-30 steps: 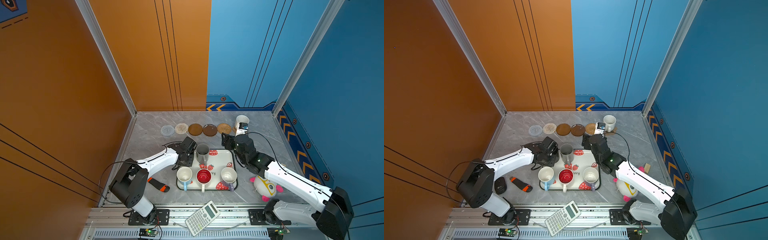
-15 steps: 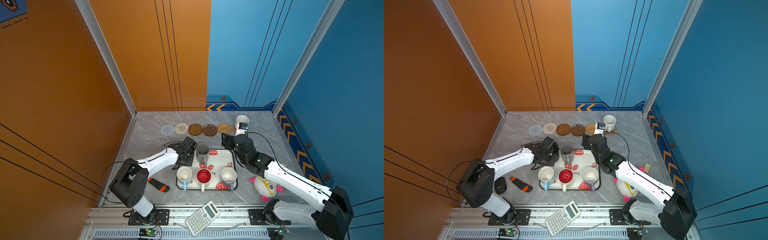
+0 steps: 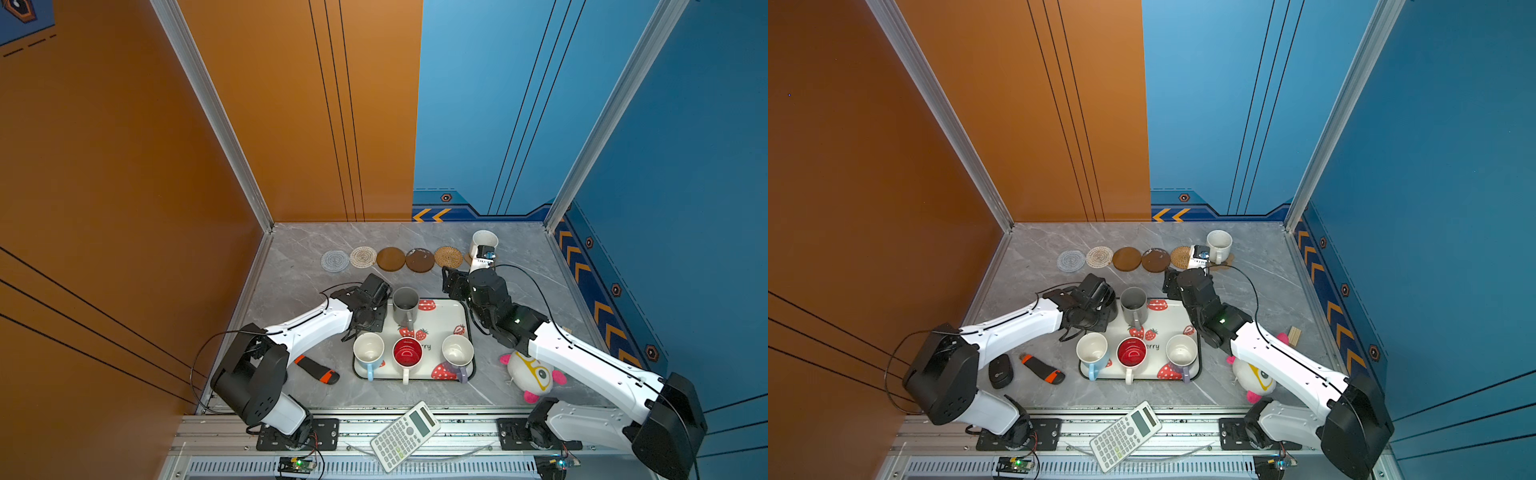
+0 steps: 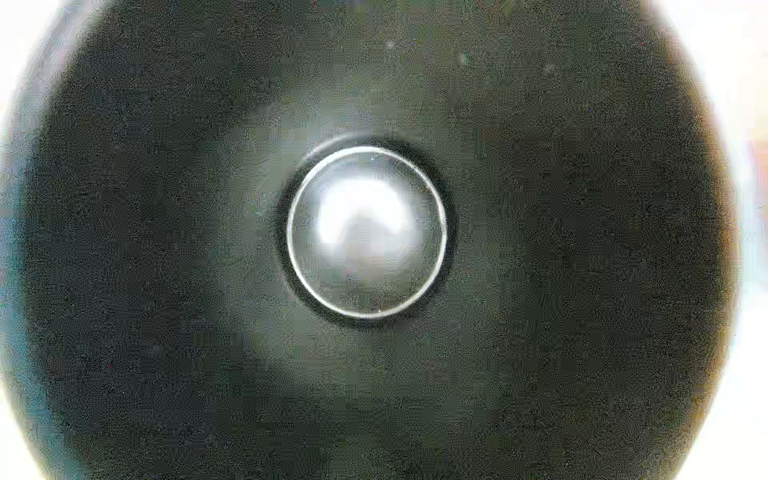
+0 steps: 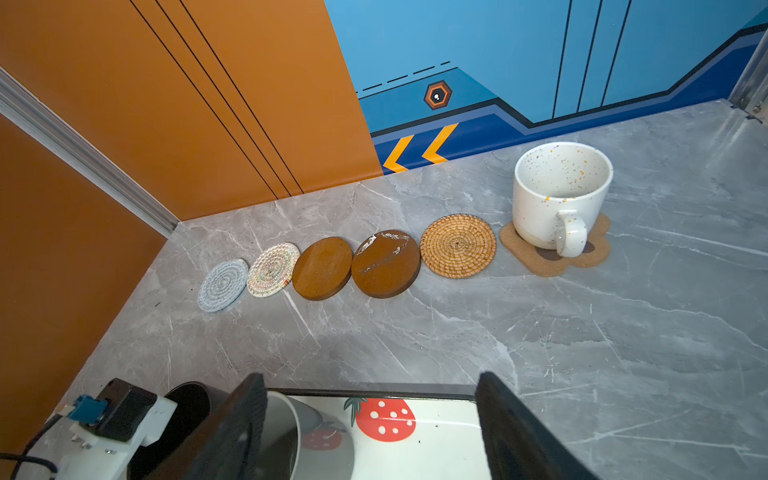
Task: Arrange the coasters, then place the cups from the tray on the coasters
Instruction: 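Lower the left gripper into the black mug's opening and close on its rim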
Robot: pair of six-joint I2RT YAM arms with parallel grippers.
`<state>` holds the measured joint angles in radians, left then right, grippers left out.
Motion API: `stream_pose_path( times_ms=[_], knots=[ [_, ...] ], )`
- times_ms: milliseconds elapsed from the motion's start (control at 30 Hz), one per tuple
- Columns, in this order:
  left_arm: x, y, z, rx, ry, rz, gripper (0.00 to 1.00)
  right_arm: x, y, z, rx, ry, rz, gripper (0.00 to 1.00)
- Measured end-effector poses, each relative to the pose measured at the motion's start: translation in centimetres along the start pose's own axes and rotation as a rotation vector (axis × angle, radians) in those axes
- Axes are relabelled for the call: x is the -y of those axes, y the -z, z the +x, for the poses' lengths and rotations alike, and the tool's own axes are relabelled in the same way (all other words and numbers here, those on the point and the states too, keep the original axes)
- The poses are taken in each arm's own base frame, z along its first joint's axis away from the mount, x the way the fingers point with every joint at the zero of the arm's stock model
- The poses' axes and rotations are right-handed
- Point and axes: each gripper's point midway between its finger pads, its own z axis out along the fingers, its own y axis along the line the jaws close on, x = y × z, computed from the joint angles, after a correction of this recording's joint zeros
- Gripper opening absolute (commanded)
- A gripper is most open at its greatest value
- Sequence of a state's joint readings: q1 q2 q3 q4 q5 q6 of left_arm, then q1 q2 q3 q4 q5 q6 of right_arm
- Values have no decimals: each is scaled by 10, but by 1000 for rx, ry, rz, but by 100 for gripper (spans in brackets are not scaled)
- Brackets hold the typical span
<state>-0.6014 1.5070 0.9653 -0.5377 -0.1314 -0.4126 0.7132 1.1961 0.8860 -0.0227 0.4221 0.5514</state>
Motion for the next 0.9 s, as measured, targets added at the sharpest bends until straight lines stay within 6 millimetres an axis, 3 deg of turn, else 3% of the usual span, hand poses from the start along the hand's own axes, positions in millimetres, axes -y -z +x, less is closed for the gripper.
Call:
stream_pose_path(
  times_ms=[467, 900],
  knots=[
    [-5, 26, -14, 91, 18, 9, 0, 0, 0, 0, 0, 0, 0, 78],
    [-44, 31, -33, 125, 132, -36, 0, 3, -1, -2, 2, -4, 6, 78]
  ],
)
